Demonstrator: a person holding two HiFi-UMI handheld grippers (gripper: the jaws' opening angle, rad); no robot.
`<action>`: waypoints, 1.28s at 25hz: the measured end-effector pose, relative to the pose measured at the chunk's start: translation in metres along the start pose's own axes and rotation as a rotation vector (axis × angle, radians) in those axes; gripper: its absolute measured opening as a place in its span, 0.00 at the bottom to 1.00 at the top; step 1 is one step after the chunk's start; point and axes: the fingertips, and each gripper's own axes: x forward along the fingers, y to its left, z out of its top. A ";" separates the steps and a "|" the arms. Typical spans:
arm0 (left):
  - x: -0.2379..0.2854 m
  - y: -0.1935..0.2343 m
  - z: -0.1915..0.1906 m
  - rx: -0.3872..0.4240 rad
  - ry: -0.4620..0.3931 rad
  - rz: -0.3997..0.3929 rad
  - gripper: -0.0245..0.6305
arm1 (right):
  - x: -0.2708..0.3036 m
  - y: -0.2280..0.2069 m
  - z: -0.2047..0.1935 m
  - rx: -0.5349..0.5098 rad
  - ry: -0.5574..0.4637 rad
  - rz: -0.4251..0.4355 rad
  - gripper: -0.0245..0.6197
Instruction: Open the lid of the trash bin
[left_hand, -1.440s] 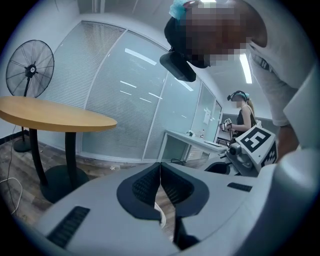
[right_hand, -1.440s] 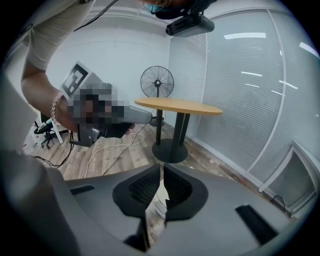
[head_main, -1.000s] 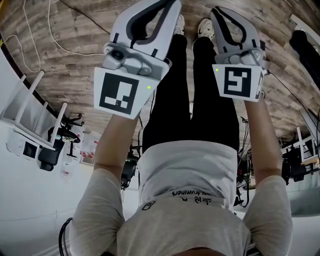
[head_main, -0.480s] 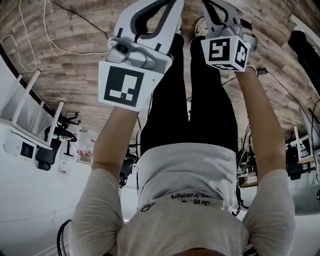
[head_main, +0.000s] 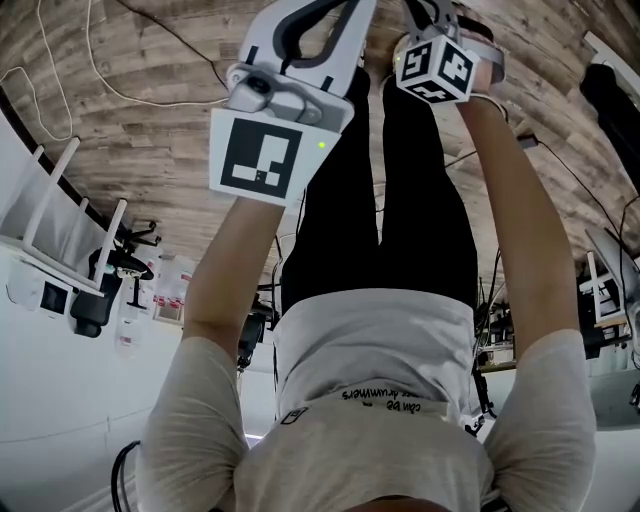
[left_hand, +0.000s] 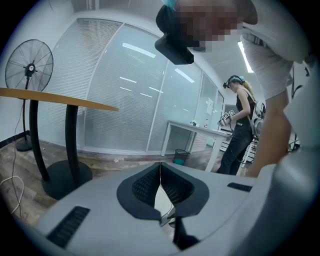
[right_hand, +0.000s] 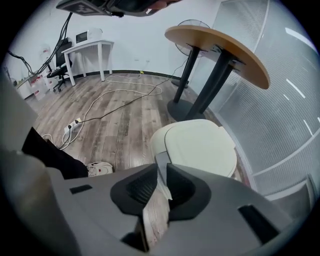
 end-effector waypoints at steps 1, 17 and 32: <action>0.001 0.001 -0.002 0.002 0.005 0.000 0.07 | 0.004 0.001 -0.002 -0.004 0.010 0.008 0.14; 0.003 0.009 -0.014 -0.012 0.032 -0.001 0.07 | 0.033 0.012 -0.009 -0.086 0.097 0.076 0.16; 0.004 0.003 -0.002 0.014 0.031 -0.006 0.07 | 0.022 0.011 -0.003 0.103 0.066 0.143 0.25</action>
